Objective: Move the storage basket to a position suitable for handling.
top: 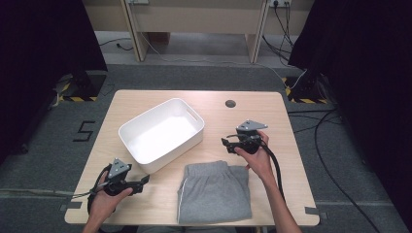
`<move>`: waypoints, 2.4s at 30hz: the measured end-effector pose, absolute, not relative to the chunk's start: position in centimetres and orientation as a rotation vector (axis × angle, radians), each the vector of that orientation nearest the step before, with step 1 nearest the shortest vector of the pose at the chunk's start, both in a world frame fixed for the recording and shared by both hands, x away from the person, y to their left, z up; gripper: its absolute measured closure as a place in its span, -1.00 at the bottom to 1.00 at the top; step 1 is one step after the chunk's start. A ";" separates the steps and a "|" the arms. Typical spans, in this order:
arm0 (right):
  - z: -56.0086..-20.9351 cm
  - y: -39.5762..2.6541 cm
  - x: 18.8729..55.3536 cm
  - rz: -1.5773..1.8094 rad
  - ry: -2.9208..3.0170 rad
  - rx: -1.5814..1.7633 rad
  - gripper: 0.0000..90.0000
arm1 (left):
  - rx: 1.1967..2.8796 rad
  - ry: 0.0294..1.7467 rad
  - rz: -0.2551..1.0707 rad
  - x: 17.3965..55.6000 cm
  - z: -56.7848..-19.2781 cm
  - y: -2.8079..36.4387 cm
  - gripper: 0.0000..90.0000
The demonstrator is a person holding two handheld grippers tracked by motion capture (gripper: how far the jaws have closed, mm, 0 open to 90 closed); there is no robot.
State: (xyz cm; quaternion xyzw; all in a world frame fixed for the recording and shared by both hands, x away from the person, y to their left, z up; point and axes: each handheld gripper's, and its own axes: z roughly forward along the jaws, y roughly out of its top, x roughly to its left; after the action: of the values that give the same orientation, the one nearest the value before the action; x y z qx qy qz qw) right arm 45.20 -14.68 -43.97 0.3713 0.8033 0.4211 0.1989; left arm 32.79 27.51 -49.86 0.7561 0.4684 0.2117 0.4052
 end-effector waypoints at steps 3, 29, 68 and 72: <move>-43.6 -13.5 46.2 1.181 2.258 1.021 -0.40 | 1.904 1.185 0.543 33.0 -49.6 27.4 -0.67; -43.3 -7.4 51.3 1.224 2.312 0.986 -0.36 | 1.935 1.172 0.569 34.7 -49.1 26.7 -0.68; -44.2 -12.5 47.6 1.201 2.229 1.081 -0.36 | 1.935 1.119 0.551 36.8 -47.5 24.0 -0.57; -44.3 -13.3 47.4 1.219 2.214 1.110 -0.35 | 1.934 1.119 0.550 37.2 -47.6 23.5 -0.54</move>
State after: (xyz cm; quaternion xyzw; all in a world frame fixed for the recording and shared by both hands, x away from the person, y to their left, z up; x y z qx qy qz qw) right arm 47.39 -13.33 -44.33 0.3950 0.7875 0.4335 0.1896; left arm 37.24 23.49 -47.58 0.7673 0.4441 0.2184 0.4079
